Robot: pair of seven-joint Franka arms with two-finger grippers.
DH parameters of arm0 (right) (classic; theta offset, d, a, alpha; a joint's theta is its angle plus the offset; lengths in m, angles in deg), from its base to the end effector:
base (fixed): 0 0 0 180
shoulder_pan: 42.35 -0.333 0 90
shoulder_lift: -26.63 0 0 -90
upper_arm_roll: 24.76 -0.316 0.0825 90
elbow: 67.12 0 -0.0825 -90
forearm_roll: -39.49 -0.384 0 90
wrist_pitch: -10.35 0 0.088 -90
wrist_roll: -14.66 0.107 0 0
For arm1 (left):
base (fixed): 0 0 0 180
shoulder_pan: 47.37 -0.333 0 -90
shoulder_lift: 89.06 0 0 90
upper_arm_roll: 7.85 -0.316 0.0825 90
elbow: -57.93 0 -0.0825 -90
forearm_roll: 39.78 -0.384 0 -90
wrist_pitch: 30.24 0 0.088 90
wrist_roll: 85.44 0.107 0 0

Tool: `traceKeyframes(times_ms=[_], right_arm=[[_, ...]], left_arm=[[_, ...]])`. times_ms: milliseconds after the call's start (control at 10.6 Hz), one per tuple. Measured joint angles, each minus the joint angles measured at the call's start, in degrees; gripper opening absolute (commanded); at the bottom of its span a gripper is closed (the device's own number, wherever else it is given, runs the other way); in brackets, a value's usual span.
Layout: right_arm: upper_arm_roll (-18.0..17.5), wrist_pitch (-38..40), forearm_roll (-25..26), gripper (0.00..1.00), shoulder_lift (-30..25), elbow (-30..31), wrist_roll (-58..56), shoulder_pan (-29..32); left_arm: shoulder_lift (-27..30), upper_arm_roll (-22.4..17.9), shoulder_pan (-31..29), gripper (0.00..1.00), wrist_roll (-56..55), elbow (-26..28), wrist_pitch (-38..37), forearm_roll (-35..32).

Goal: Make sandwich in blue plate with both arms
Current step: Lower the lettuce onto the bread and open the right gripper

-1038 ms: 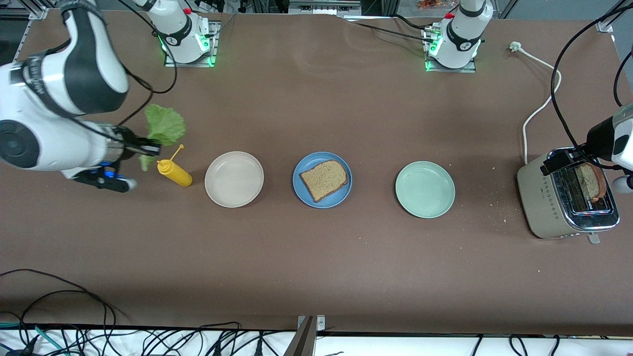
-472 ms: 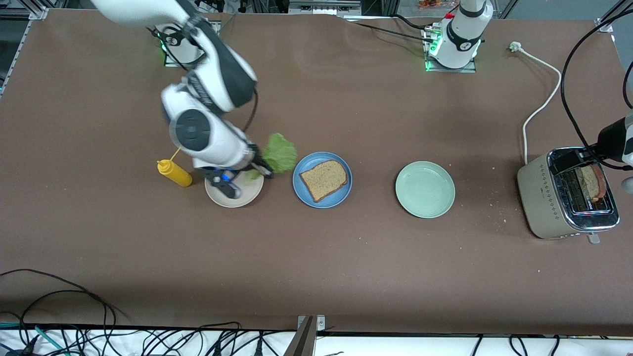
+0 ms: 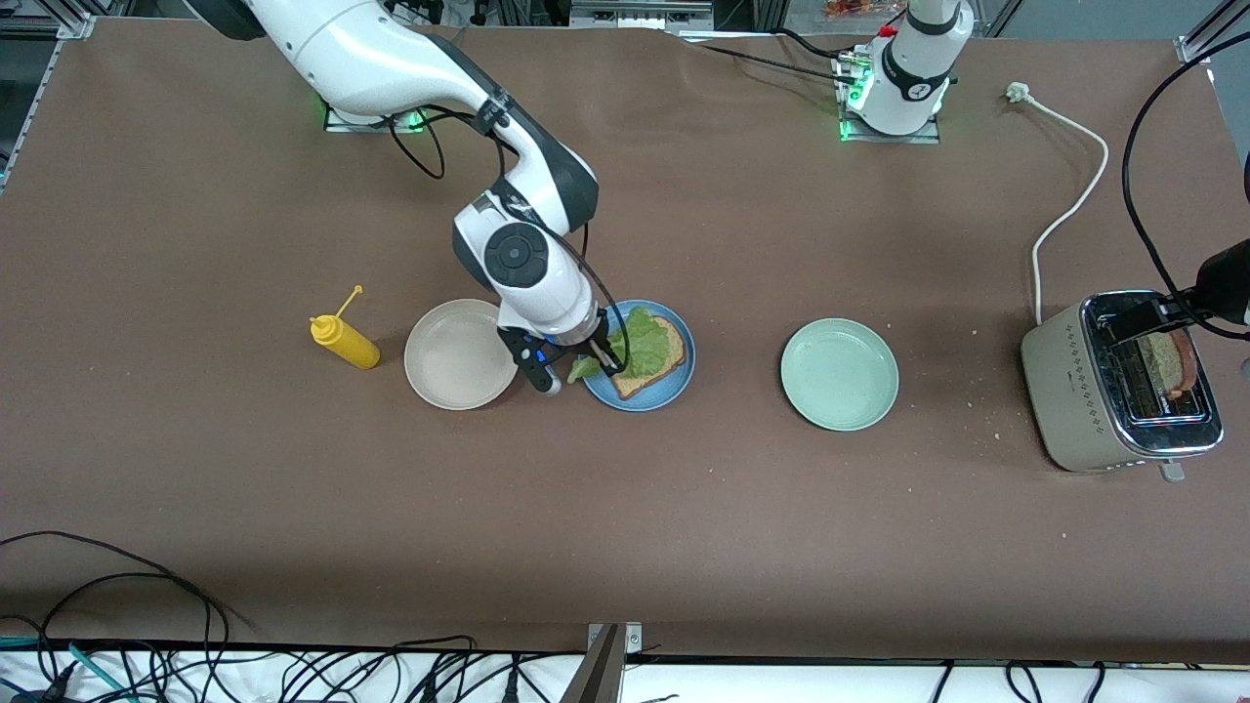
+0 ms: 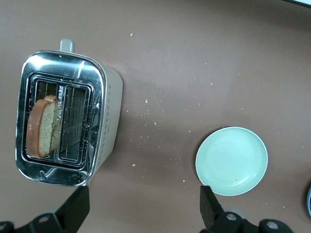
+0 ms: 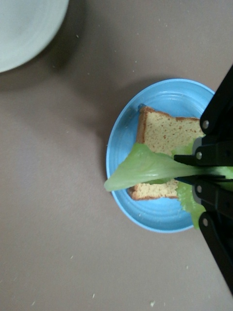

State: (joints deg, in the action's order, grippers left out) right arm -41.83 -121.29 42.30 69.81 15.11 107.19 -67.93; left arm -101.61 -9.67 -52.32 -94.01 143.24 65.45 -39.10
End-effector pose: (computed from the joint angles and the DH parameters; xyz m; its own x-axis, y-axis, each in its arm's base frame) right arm 0.5728 0.4652 0.2725 0.5969 -0.7848 -0.1666 -0.8023 -0.5833 -0.1268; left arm 0.6207 0.0706 0.5425 0.9635 0.2651 -0.0381 0.2653 -0.9642 -0.0008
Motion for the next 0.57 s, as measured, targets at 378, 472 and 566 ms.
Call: traceKeyframes(times_ms=[378, 472, 566], right_arm=[[0.7, -2.48, 1.12, 1.0, 2.99, -0.07, 0.44, -2.48], [0.91, -2.62, 1.6, 1.0, 3.22, -0.07, 0.48, -2.74], [0.98, -2.62, 3.0, 1.0, 3.24, -0.12, 0.5, -2.76]], left_arm=[[-0.14, 0.2, 0.0, 1.0, 0.03, 0.01, 0.0, 0.0], [-0.14, 0.31, 0.01, 1.0, 0.04, 0.01, 0.0, 0.0], [-0.14, 0.4, 0.07, 1.0, 0.04, -0.01, 0.0, 0.0]])
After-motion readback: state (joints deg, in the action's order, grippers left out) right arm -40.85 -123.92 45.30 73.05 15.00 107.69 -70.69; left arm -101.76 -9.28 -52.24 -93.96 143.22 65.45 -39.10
